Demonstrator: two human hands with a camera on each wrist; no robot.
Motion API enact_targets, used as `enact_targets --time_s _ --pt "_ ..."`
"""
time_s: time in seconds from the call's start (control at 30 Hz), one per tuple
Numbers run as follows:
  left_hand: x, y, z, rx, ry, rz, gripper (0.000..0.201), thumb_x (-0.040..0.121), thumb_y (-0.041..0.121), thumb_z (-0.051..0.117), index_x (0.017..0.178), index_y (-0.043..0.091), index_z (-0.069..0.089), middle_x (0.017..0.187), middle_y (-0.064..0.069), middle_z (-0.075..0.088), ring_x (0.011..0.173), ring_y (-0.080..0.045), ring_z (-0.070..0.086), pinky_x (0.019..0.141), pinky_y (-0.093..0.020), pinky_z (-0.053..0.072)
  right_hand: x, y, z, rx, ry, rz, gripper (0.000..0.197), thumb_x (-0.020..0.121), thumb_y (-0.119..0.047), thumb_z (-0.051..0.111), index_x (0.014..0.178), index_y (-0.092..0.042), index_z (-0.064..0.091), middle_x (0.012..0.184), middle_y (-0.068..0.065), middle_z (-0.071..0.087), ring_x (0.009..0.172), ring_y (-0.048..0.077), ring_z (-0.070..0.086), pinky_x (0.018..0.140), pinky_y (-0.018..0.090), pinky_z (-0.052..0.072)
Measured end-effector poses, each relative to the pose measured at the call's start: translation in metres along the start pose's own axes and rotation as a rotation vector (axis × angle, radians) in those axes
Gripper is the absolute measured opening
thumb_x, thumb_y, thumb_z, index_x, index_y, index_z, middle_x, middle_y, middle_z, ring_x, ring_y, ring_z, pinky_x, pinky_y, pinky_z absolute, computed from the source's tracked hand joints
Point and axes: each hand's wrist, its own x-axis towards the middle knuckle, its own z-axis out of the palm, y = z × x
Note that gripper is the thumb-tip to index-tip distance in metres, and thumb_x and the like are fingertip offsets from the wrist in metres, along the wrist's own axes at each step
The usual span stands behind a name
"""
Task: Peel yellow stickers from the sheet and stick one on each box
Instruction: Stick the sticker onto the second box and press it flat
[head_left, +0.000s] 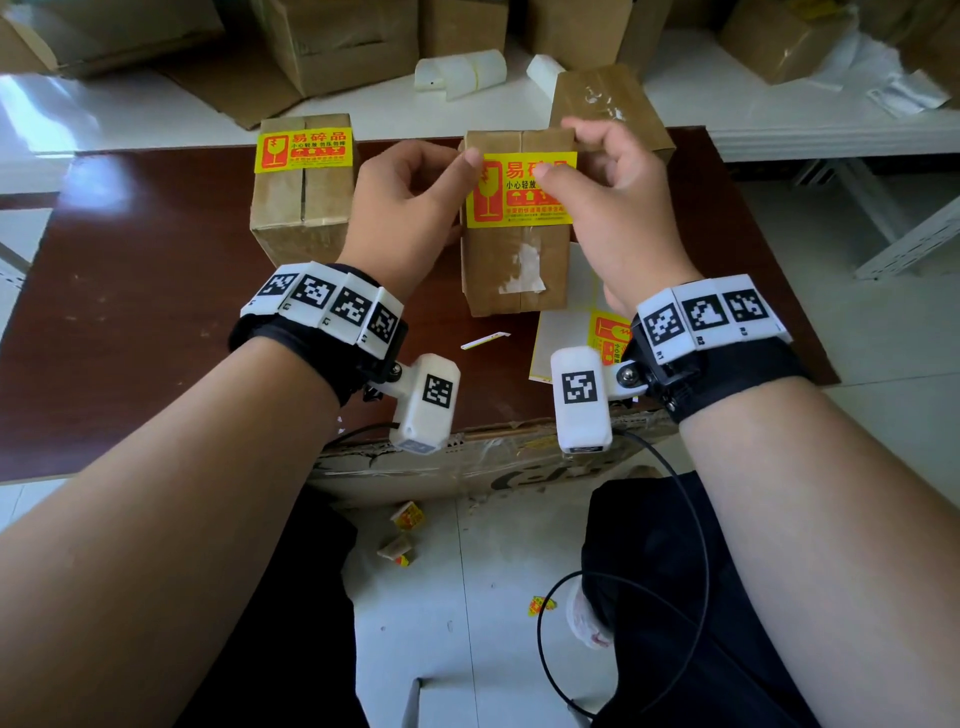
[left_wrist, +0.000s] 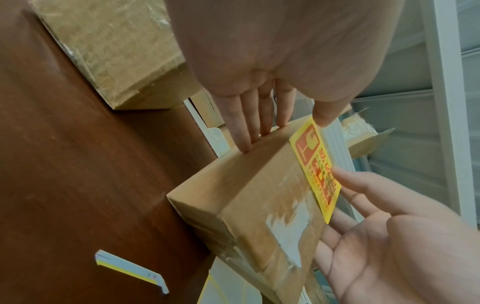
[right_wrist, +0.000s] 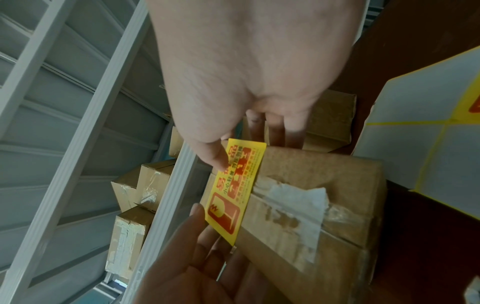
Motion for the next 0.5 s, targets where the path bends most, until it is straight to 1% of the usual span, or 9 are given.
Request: enact_targets --time_s 0.07,0.1,0.17,0.23,0.33,0.4,0.5 --pt "0.001 -0.001 0.001 0.006 0.034 0.007 0.025 0.098 0.040 0.075 0.091 0.017 0.071 0.091 -0.005 0.077 0.097 -0.025 0.079 0.082 -0.052 0.067 -0.001 0.000 0.000 -0.017 0.006 -0.012 0.044 0.087 -0.030 0.083 0.128 -0.030 0.069 0.123 0.003 0.080 0.120 0.017 0.076 0.106 0.045 0.063" --pt "0.002 -0.001 0.001 0.015 0.043 0.016 0.026 0.097 0.042 0.076 0.090 0.017 0.072 0.090 -0.004 0.078 0.095 -0.025 0.079 0.083 -0.052 0.067 0.000 0.000 0.001 -0.024 0.009 -0.019 0.045 0.087 -0.030 0.084 0.128 -0.029 0.069 0.122 0.003 0.080 0.119 0.017 0.076 0.105 0.044 0.063" --pt "0.003 -0.002 0.001 0.027 0.054 0.034 0.028 0.093 0.045 0.078 0.090 0.017 0.074 0.091 -0.003 0.081 0.094 -0.025 0.079 0.087 -0.053 0.066 0.000 0.001 0.000 -0.034 0.013 -0.030 0.044 0.088 -0.028 0.085 0.129 -0.027 0.069 0.120 0.002 0.080 0.118 0.016 0.076 0.103 0.042 0.064" --pt "0.004 -0.005 0.000 0.038 0.050 0.039 0.029 0.092 0.044 0.079 0.095 0.016 0.077 0.094 -0.003 0.082 0.095 -0.022 0.080 0.090 -0.051 0.065 0.000 0.000 0.000 -0.026 0.014 -0.030 0.041 0.090 -0.027 0.084 0.128 -0.028 0.069 0.121 0.004 0.080 0.118 0.017 0.076 0.103 0.043 0.064" --pt "0.006 -0.007 -0.002 0.061 0.008 0.066 0.028 0.093 0.034 0.080 0.108 0.011 0.079 0.100 -0.002 0.082 0.098 -0.018 0.080 0.092 -0.047 0.065 0.000 -0.001 0.001 -0.021 0.017 -0.019 0.036 0.090 -0.030 0.082 0.124 -0.031 0.069 0.125 0.005 0.079 0.119 0.019 0.076 0.105 0.046 0.063" --pt "0.006 -0.009 -0.003 0.059 -0.039 0.097 0.029 0.095 0.024 0.079 0.118 0.006 0.077 0.107 -0.003 0.082 0.102 -0.016 0.079 0.095 -0.043 0.064 -0.001 -0.001 0.002 -0.011 0.017 -0.016 0.038 0.090 -0.029 0.082 0.126 -0.030 0.069 0.125 0.005 0.079 0.119 0.019 0.076 0.105 0.045 0.064" --pt "0.006 -0.011 -0.006 0.058 -0.116 0.132 0.035 0.097 0.009 0.076 0.131 0.002 0.071 0.120 -0.004 0.079 0.112 -0.014 0.077 0.100 -0.034 0.061 0.000 -0.001 0.001 -0.007 0.022 -0.020 0.041 0.091 -0.024 0.082 0.130 -0.025 0.067 0.123 0.005 0.080 0.117 0.017 0.077 0.103 0.043 0.065"
